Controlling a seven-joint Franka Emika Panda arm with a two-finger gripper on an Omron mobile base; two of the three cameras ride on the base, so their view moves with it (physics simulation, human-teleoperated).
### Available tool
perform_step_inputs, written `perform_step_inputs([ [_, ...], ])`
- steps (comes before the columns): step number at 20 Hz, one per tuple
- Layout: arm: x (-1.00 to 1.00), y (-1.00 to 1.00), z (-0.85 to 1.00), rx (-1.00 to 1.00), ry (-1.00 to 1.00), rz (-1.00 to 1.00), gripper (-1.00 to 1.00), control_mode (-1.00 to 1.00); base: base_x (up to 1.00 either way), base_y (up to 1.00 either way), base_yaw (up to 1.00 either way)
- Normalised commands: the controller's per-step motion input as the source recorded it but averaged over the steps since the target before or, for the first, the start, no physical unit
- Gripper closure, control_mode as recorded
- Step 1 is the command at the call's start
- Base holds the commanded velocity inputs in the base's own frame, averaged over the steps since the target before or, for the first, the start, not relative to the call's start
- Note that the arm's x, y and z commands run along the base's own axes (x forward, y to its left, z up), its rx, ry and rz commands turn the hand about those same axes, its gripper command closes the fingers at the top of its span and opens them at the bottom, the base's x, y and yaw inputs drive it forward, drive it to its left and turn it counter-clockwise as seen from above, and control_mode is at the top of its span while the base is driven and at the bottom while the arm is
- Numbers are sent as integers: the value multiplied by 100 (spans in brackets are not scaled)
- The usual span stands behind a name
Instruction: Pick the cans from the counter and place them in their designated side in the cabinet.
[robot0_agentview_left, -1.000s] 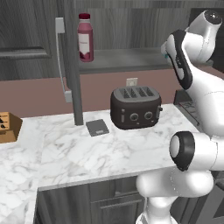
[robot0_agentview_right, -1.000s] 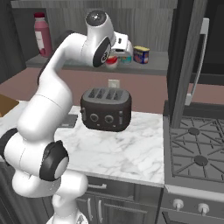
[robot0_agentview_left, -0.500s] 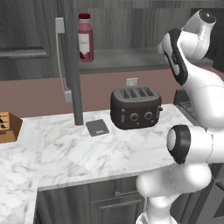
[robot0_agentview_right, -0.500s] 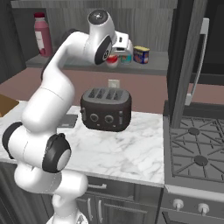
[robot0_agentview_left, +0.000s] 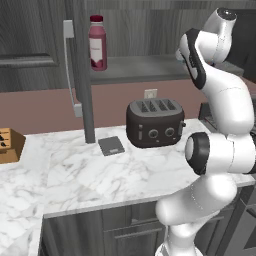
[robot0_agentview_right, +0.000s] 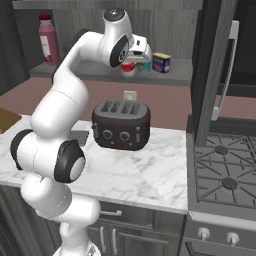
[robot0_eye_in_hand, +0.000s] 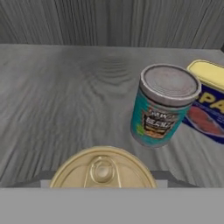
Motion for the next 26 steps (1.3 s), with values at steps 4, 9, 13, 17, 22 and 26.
perform_step_inputs([
  [4, 24, 2, 0, 0, 9, 0, 100, -100, 0, 0, 0],
  [9, 20, 0, 0, 0, 1, 0, 100, -100, 0, 0, 0],
  [13, 17, 0, 0, 0, 0, 0, 100, -100, 0, 0, 0],
  [17, 18, 0, 0, 0, 0, 0, 100, -100, 0, 0, 0],
  [22, 18, 0, -1, 0, 0, 0, 100, -100, 0, 0, 0],
  [26, 16, 0, -2, 0, 1, 0, 100, -100, 0, 0, 0],
])
